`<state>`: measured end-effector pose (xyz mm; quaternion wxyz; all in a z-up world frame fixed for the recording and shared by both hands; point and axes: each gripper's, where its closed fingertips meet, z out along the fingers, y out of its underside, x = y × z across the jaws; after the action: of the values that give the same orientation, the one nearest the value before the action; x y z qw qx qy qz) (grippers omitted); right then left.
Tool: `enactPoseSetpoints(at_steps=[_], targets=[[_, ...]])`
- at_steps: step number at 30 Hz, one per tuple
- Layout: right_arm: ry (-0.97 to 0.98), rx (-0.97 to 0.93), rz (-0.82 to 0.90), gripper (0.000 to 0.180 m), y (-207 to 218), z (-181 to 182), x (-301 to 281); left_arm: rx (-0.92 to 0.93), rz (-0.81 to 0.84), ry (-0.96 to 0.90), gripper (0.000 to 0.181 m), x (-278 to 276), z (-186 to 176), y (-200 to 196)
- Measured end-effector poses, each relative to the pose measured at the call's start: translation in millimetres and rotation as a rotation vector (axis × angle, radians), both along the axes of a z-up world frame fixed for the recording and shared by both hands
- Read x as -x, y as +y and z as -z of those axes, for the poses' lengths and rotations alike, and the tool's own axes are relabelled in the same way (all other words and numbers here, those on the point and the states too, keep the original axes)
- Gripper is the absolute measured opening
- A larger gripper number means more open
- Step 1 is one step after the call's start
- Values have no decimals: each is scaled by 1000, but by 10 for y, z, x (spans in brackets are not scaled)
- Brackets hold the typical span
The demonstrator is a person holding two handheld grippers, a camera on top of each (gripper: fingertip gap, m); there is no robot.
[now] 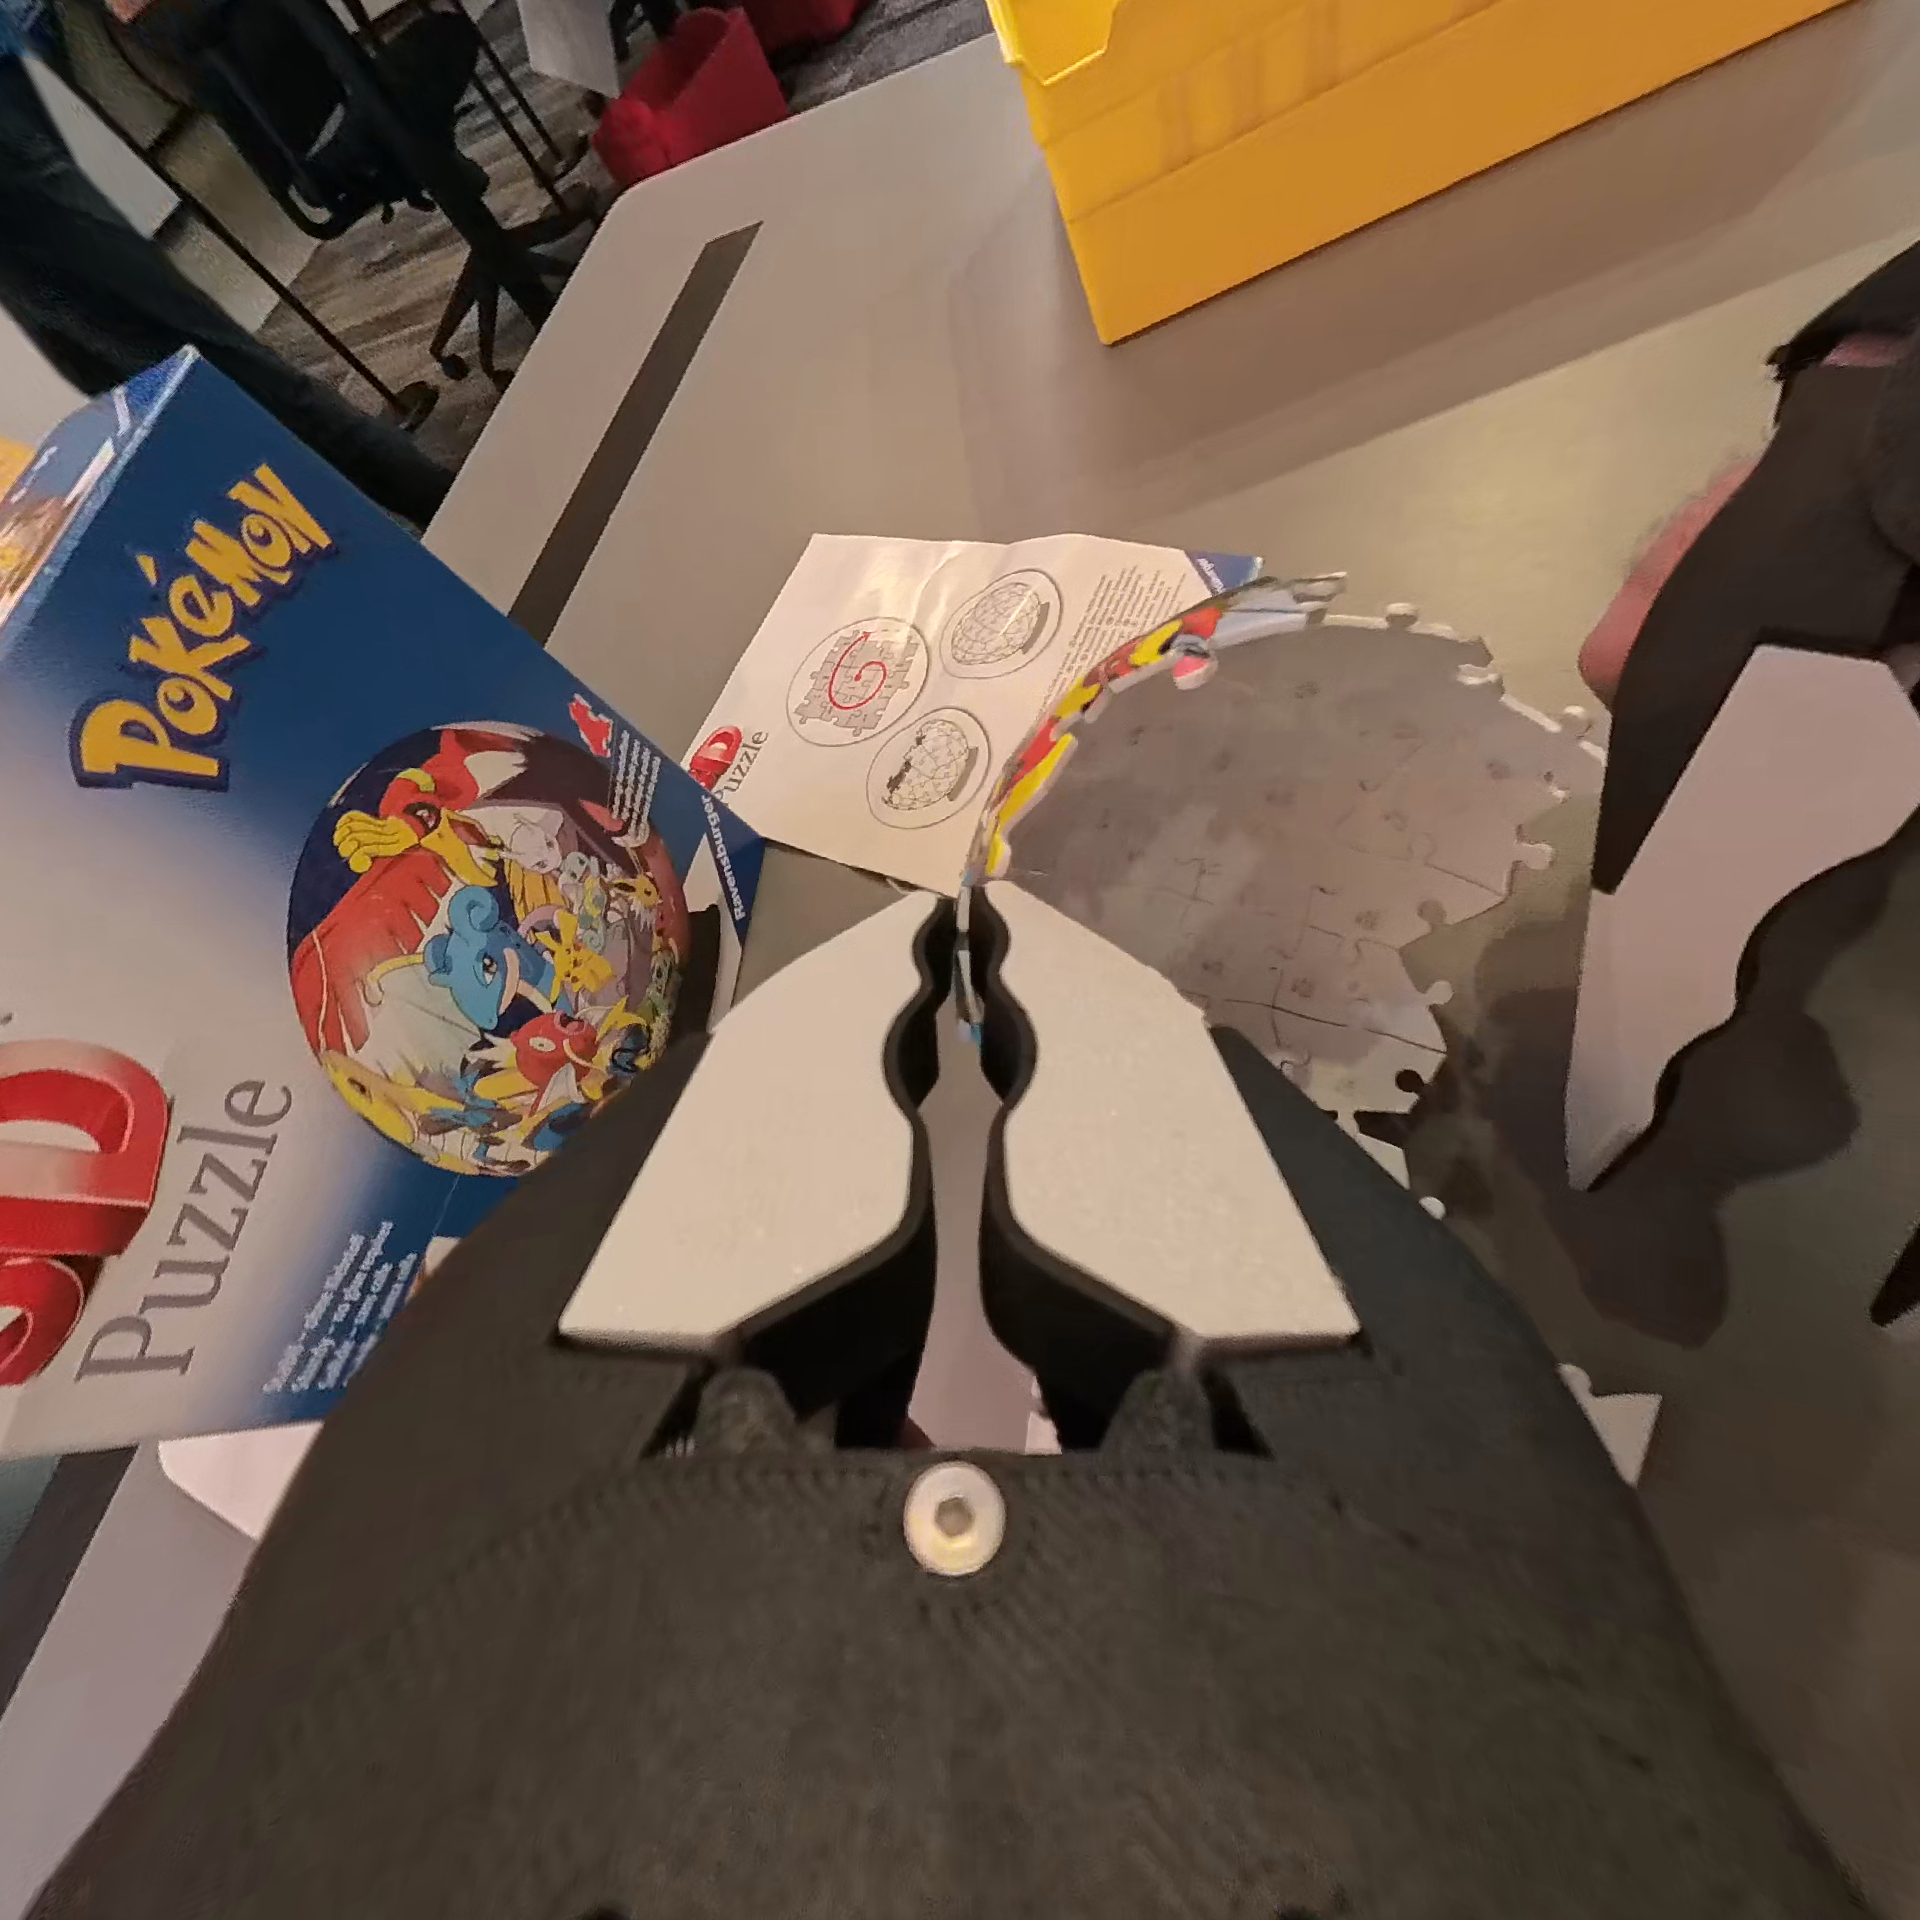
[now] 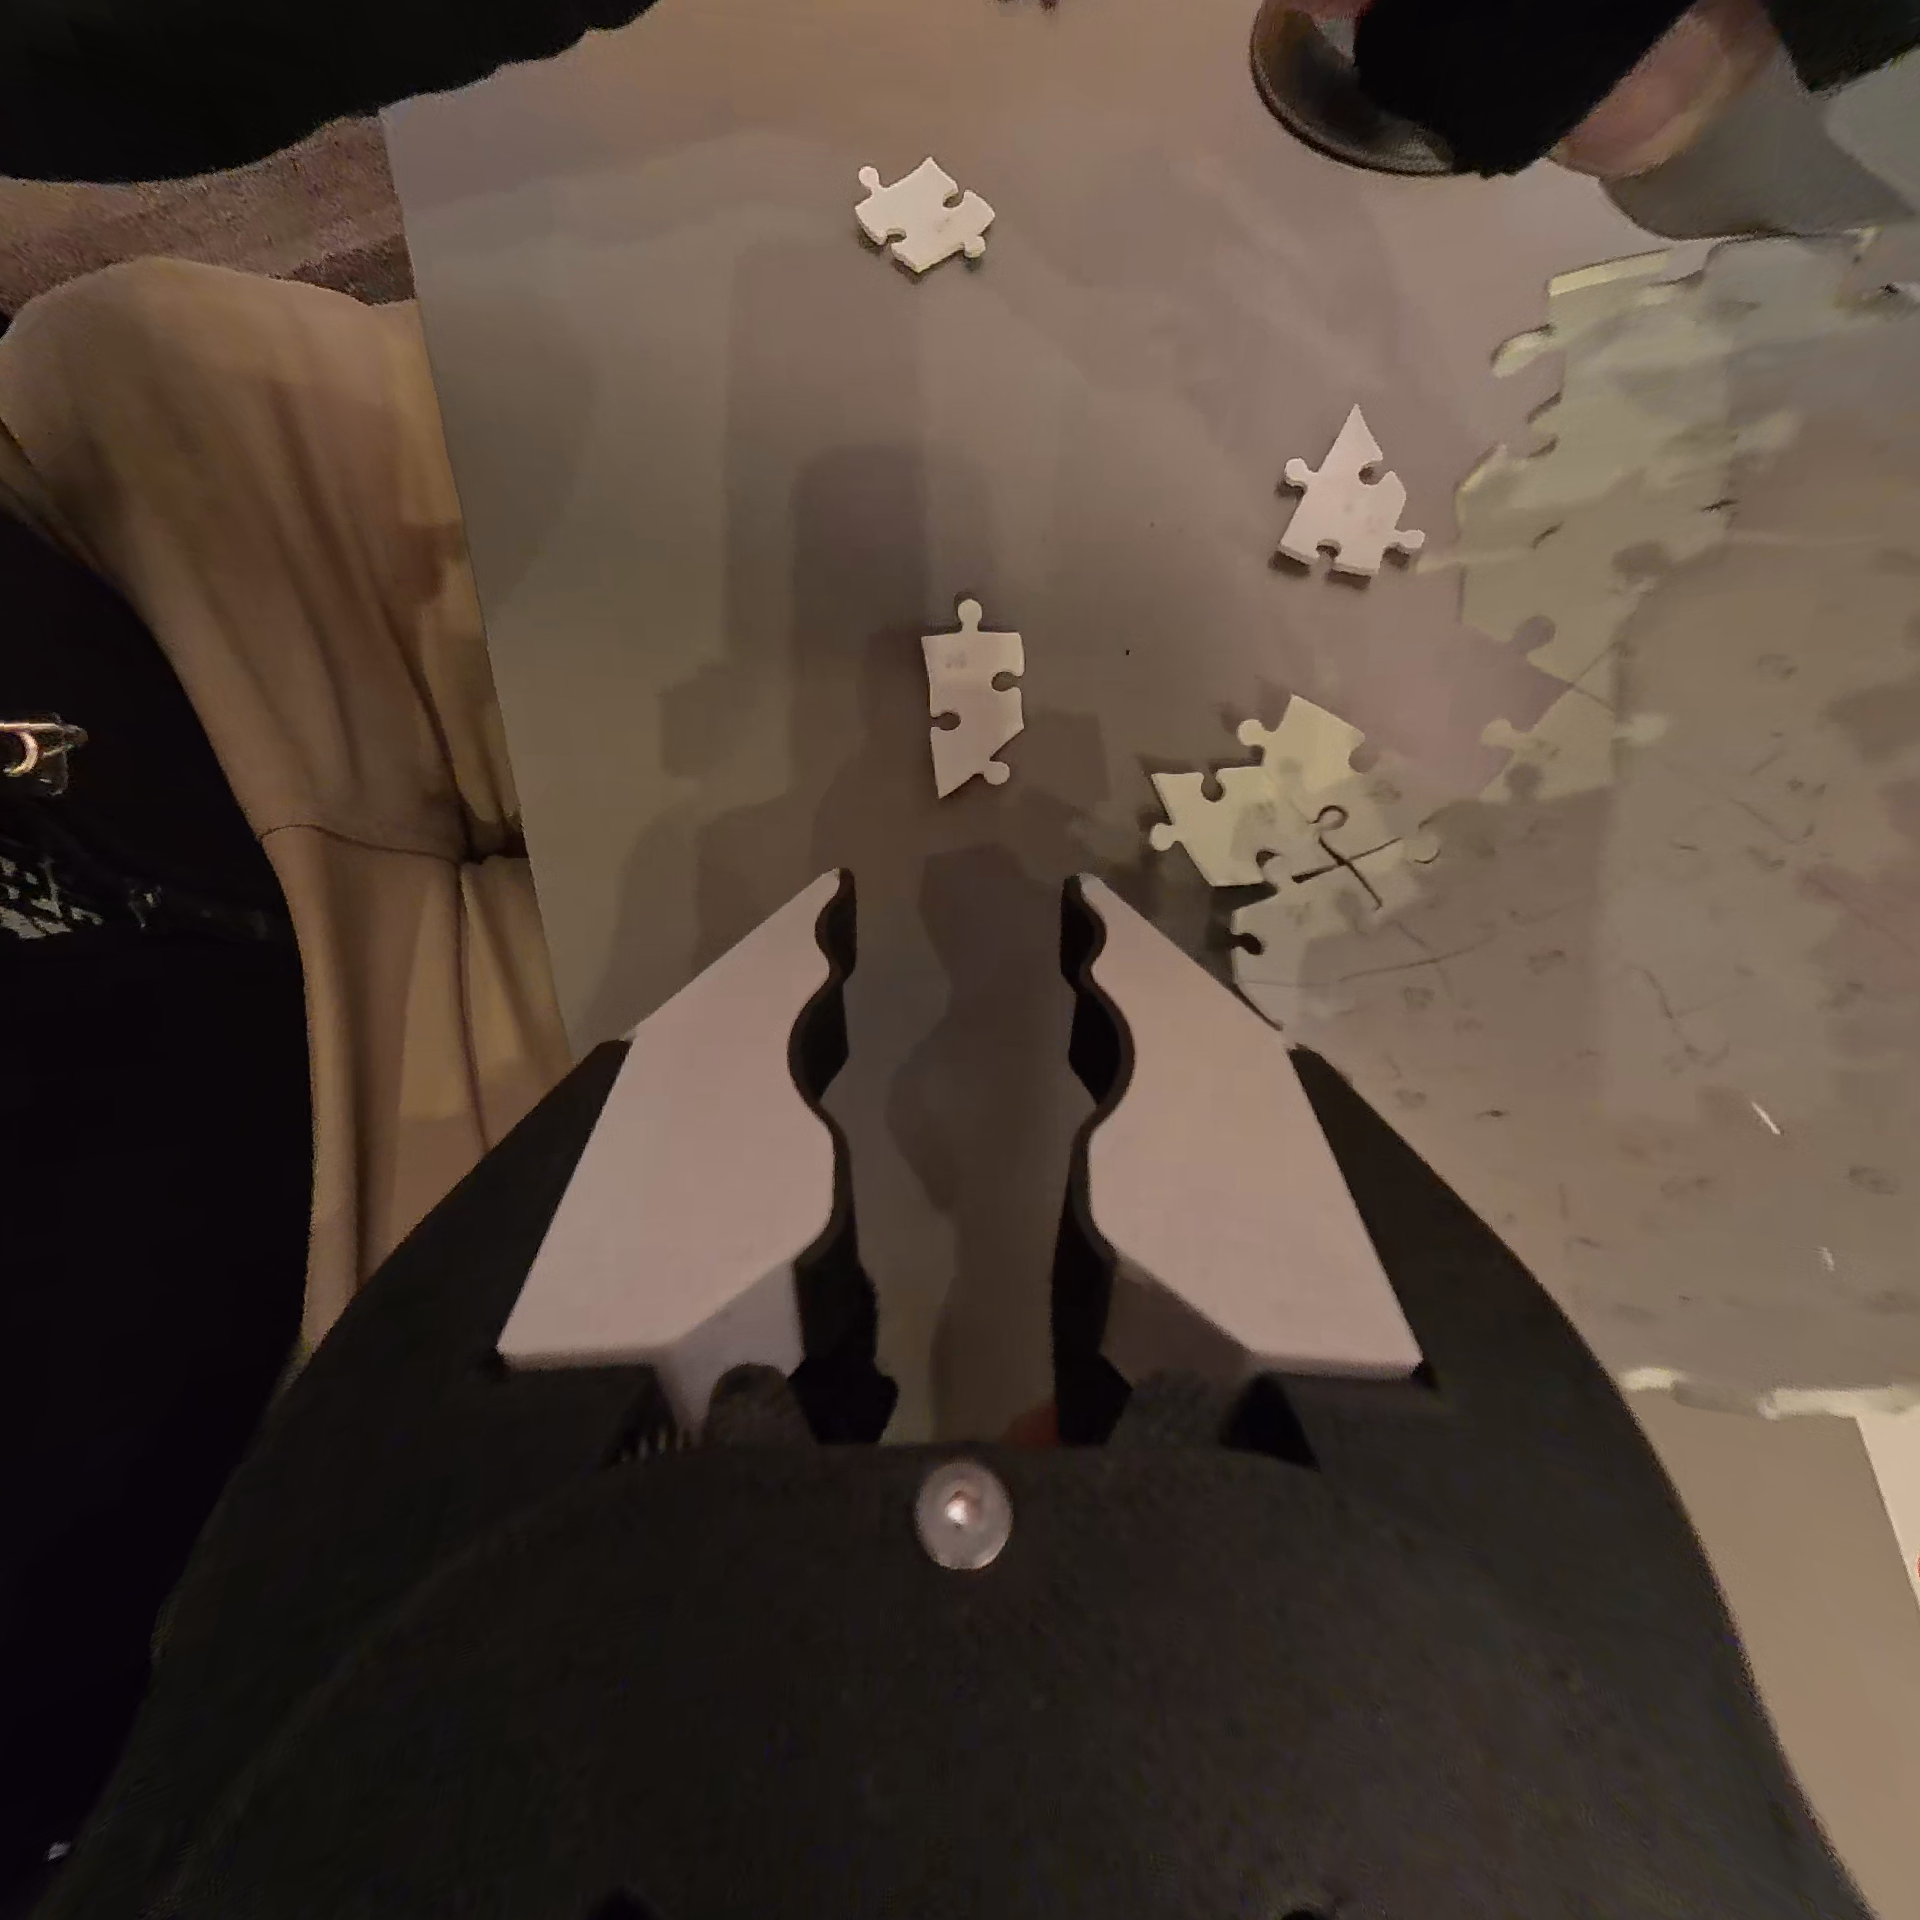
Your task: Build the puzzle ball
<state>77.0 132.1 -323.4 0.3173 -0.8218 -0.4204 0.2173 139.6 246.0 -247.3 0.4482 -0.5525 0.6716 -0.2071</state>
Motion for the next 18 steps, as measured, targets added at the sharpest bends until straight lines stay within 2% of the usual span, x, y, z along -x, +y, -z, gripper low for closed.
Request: enactPoseSetpoints(at_steps=[15, 18], targets=[[-46, -11, 13, 39, 6, -124, 115, 20, 87, -2, 2, -22, 59, 34], [-81, -59, 105, 46, 107, -174, 152, 18, 94, -7, 2, -7, 51, 41]])
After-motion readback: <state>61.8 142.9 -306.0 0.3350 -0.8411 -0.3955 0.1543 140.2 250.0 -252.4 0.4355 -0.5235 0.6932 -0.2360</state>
